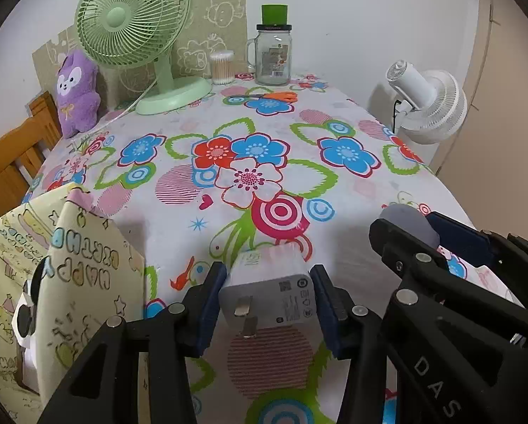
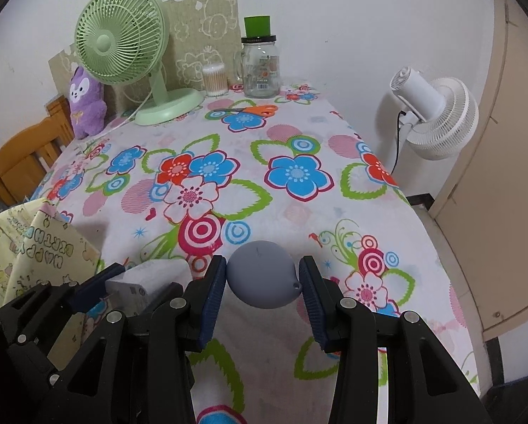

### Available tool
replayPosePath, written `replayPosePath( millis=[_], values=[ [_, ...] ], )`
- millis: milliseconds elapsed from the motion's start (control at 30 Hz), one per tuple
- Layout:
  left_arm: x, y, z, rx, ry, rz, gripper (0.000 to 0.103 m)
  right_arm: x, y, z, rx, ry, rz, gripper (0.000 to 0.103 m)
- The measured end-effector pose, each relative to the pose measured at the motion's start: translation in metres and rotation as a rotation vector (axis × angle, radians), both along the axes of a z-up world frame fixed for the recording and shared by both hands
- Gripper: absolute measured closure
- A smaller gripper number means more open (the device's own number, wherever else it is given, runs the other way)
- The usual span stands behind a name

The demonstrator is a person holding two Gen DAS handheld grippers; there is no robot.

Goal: Organize rigid objects
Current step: 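Lift the charger with the left gripper while the right gripper lifts the grey pebble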

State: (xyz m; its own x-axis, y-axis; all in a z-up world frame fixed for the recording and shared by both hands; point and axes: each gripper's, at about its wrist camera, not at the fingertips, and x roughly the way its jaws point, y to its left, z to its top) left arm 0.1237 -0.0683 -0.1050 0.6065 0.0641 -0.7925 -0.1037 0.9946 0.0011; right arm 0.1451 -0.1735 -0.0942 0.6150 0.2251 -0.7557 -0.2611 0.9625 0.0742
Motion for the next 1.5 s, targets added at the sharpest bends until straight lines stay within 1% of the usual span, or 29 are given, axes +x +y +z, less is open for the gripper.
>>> replayPosePath(
  millis=[567, 800, 933, 1233, 1500],
  values=[
    [-0.029, -0.003, 0.018, 0.011, -0.005, -0.029, 0.053, -0.031, -0.004, 0.021, 0.000, -0.038, -0.007, 0.056],
    [-0.039, -0.002, 0.023, 0.033, -0.002, -0.026, 0.053, -0.041, -0.003, 0.025, -0.001, -0.042, -0.007, 0.056],
    [-0.044, 0.002, 0.025, 0.012, -0.003, -0.027, 0.053, -0.049, 0.000, 0.030, 0.000, -0.052, -0.003, 0.056],
    [-0.055, 0.003, 0.039, 0.019, -0.025, -0.042, 0.053, -0.060, 0.004, 0.042, -0.005, -0.073, 0.005, 0.056],
    [-0.061, 0.005, 0.050, -0.002, -0.011, -0.055, 0.053, -0.067, 0.006, 0.056, -0.001, -0.090, 0.013, 0.056]
  ],
)
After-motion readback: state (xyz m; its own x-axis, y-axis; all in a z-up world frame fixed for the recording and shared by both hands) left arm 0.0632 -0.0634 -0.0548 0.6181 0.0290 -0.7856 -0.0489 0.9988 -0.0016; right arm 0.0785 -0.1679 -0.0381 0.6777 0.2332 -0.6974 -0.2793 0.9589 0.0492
